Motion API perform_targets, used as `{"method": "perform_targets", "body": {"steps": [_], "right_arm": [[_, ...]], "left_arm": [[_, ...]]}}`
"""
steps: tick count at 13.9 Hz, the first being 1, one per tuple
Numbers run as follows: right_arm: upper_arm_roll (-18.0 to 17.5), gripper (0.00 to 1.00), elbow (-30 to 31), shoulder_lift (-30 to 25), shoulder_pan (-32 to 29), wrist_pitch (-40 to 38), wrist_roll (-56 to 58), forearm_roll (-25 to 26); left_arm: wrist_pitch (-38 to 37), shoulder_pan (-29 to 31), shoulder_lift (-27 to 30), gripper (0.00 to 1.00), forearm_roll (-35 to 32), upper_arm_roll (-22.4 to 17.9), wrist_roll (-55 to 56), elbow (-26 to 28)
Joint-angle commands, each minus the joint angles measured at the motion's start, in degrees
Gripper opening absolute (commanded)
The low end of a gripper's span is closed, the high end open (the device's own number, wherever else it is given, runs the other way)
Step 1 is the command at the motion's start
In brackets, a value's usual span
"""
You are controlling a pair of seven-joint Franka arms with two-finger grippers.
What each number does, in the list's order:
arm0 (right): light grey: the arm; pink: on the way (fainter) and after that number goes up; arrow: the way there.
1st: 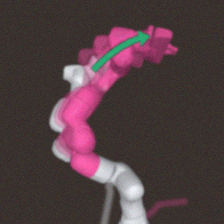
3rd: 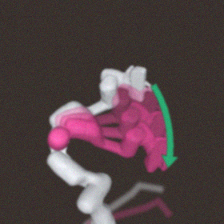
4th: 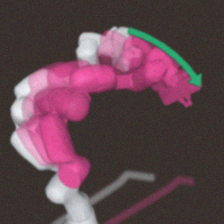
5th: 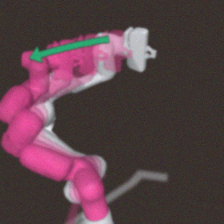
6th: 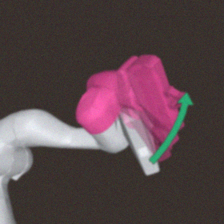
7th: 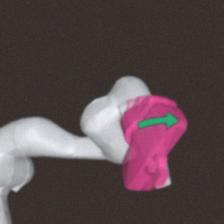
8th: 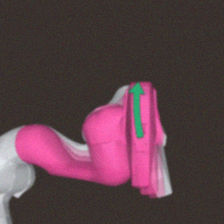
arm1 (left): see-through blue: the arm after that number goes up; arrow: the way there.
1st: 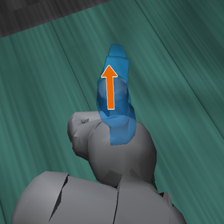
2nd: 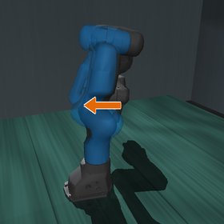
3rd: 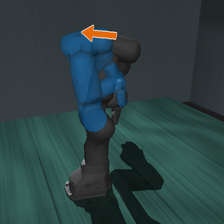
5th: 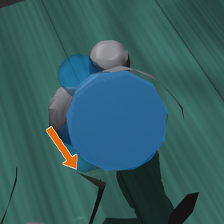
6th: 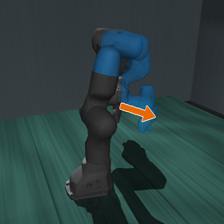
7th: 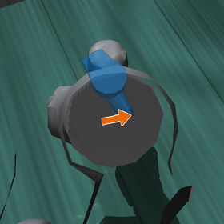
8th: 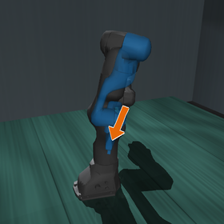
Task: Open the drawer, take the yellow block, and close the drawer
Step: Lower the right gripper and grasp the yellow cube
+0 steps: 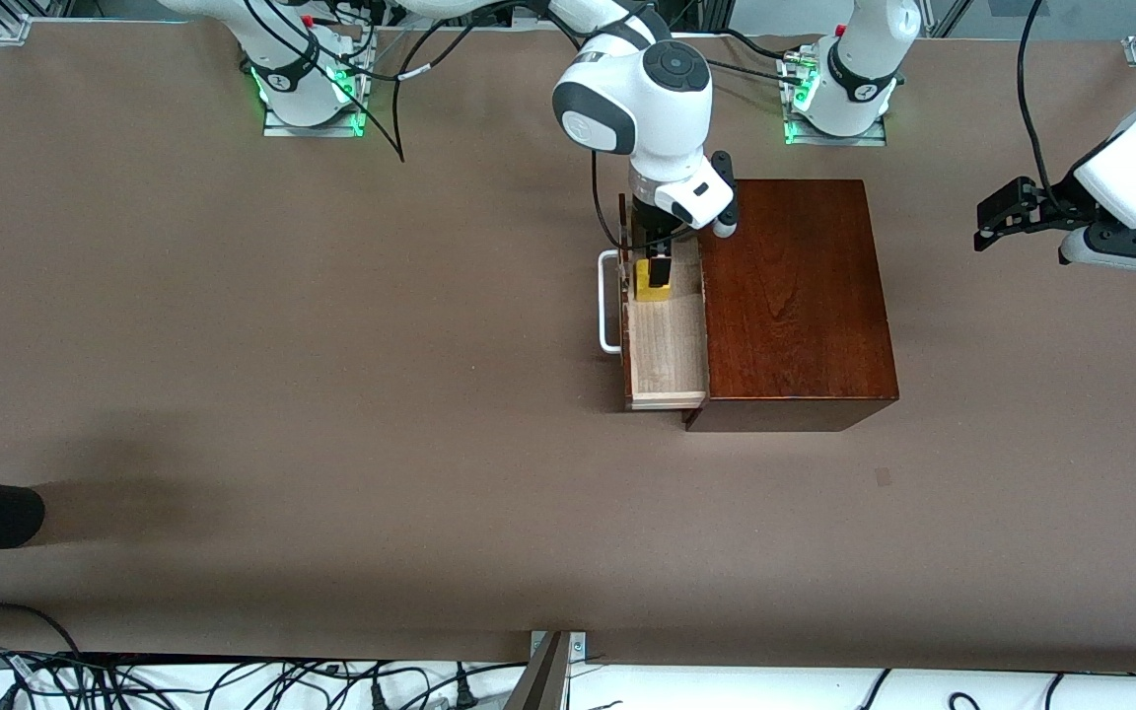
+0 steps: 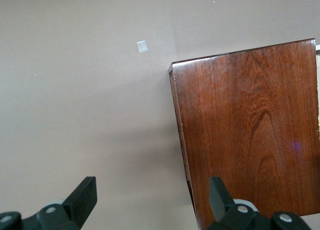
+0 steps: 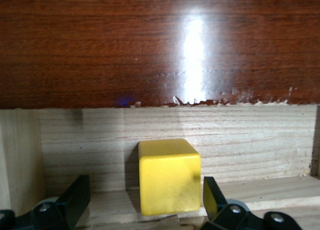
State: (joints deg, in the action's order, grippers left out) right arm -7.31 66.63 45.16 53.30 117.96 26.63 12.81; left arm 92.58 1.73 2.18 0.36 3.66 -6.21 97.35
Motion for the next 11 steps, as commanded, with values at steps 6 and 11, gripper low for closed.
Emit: {"method": "perform_targets", "body": {"steps": [6, 11], "right_arm": [[0.4, 1.0, -4.3, 3.4, 0.0, -0.3, 0.8, 0.9], [0.4, 1.0, -4.3, 4.5, 0.0, 0.3, 0.4, 0.9]], "left_arm": [[-0.7, 0.3, 0.1, 1.0, -0.9, 0.5, 0.1, -0.6], [-0.7, 0.3, 0.0, 1.0, -0.8, 0.5, 0.1, -0.6]]}}
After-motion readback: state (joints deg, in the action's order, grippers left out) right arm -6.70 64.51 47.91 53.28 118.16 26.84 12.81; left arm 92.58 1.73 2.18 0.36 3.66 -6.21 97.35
